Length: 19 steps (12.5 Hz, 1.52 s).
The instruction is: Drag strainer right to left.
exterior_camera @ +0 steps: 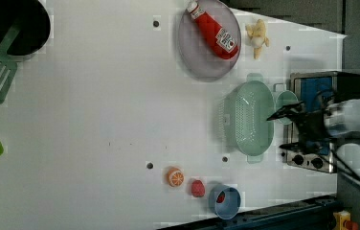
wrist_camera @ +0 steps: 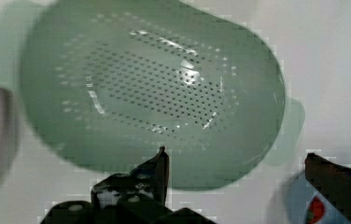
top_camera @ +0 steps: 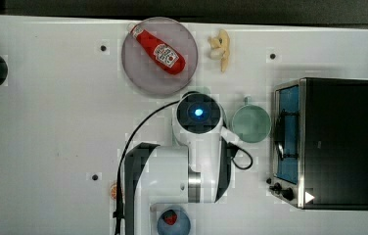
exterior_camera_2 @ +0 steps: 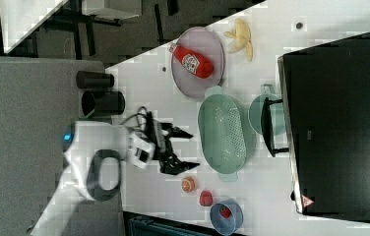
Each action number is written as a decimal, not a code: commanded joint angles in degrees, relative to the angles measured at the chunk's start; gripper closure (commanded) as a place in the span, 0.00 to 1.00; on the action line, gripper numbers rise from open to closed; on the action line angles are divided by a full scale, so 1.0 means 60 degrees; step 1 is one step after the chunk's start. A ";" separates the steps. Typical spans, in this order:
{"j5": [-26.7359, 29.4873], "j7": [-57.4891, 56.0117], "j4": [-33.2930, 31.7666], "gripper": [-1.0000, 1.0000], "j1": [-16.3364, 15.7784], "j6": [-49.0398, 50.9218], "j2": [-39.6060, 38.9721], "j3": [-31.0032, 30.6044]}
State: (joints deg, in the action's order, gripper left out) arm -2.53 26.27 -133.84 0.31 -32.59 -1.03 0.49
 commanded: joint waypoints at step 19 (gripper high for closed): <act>0.0238 0.3920 -0.1102 0.00 -0.0677 -0.5886 -0.3273 -0.0939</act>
State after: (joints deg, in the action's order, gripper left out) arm -2.51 46.05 -140.67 -2.75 -69.61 -22.52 -4.80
